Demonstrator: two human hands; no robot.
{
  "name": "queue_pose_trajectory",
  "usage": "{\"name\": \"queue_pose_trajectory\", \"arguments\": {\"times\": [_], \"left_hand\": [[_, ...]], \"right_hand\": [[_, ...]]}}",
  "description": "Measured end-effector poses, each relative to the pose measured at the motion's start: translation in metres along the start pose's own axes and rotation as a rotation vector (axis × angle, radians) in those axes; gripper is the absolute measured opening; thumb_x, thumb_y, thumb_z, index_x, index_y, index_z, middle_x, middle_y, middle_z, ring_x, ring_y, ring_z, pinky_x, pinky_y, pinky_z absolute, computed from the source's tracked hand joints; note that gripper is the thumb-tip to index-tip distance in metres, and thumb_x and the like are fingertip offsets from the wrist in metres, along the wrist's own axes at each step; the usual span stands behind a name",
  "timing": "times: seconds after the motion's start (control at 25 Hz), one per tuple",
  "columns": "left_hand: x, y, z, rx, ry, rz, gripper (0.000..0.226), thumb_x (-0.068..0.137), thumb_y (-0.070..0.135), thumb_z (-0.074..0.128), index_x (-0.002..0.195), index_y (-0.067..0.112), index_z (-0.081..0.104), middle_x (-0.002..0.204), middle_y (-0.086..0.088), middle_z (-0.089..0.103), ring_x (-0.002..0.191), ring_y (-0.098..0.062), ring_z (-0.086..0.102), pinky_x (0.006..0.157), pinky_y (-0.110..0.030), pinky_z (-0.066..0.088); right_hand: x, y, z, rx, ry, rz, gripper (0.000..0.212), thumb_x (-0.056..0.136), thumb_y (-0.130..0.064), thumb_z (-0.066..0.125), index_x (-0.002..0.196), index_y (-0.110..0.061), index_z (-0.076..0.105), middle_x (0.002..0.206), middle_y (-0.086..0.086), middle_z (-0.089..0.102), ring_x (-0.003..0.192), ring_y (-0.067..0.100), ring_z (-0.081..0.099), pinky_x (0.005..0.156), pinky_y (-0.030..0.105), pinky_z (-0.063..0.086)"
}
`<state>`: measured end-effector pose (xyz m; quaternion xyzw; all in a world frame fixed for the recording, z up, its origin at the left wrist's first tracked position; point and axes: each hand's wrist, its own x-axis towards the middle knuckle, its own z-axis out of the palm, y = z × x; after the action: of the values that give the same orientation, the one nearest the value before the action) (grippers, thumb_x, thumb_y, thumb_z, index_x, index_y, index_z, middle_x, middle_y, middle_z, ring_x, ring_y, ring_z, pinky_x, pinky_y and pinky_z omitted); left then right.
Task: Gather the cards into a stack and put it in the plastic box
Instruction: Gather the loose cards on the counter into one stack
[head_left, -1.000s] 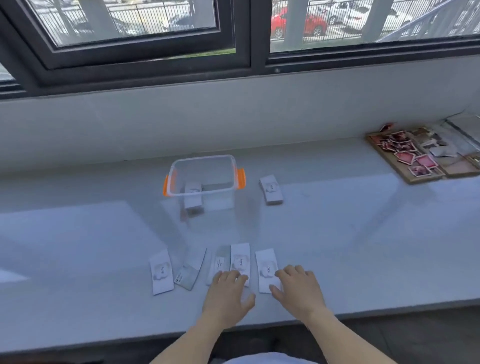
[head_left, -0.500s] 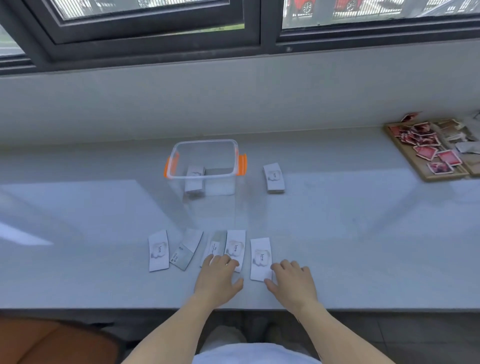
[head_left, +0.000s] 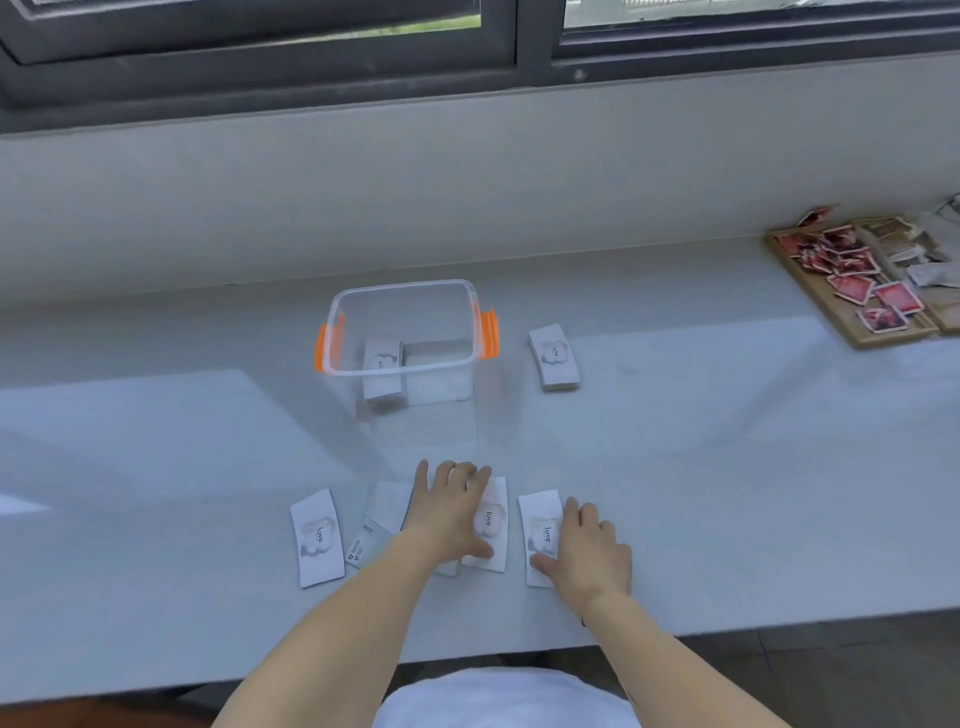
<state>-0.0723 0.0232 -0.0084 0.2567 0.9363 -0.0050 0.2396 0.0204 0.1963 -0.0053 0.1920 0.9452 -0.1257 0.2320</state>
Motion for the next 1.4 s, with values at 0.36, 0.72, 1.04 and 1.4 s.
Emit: {"name": "queue_pose_trajectory", "arguments": {"times": [0.36,0.72,1.04,1.4], "left_hand": [[0.017,-0.005,-0.007,-0.028,0.003,0.084,0.096,0.057,0.057,0.08,0.137,0.027,0.035,0.125,-0.006,0.038,0.123,-0.03,0.033,0.116,-0.057,0.0],[0.026,-0.023,-0.029,-0.551,0.083,0.037,0.007,0.088,0.031,0.061,0.091,0.037,0.064,0.087,0.013,0.06,0.086,-0.014,0.055,0.088,-0.036,0.027],[0.023,-0.025,-0.029,-0.672,0.125,-0.037,0.012,0.098,0.035,0.044,0.092,0.028,0.036,0.078,-0.007,0.062,0.069,-0.032,0.054,0.06,-0.04,0.042],[0.021,-0.012,-0.01,-0.392,0.13,0.059,0.026,0.101,0.036,0.038,0.123,0.022,0.041,0.115,-0.002,0.068,0.107,-0.033,0.057,0.088,-0.037,0.041]], "right_hand": [[0.015,-0.013,-0.002,0.329,-0.104,0.203,0.065,0.075,-0.025,0.074,0.126,-0.02,0.033,0.121,0.007,0.044,0.103,0.03,0.055,0.072,0.035,0.047],[0.031,-0.005,-0.024,0.653,-0.117,0.071,0.023,0.084,-0.009,0.055,0.101,-0.023,0.061,0.1,0.003,0.064,0.082,0.022,0.058,0.072,0.033,0.048],[0.035,-0.031,-0.045,0.68,-0.075,-0.115,0.022,0.089,-0.018,0.049,0.104,-0.032,0.057,0.095,-0.007,0.066,0.077,0.018,0.059,0.065,0.032,0.048],[0.029,-0.036,-0.021,0.011,0.159,-0.316,0.049,0.087,-0.005,0.046,0.126,-0.034,0.039,0.103,-0.002,0.059,0.092,0.026,0.055,0.061,0.036,0.039]]}}
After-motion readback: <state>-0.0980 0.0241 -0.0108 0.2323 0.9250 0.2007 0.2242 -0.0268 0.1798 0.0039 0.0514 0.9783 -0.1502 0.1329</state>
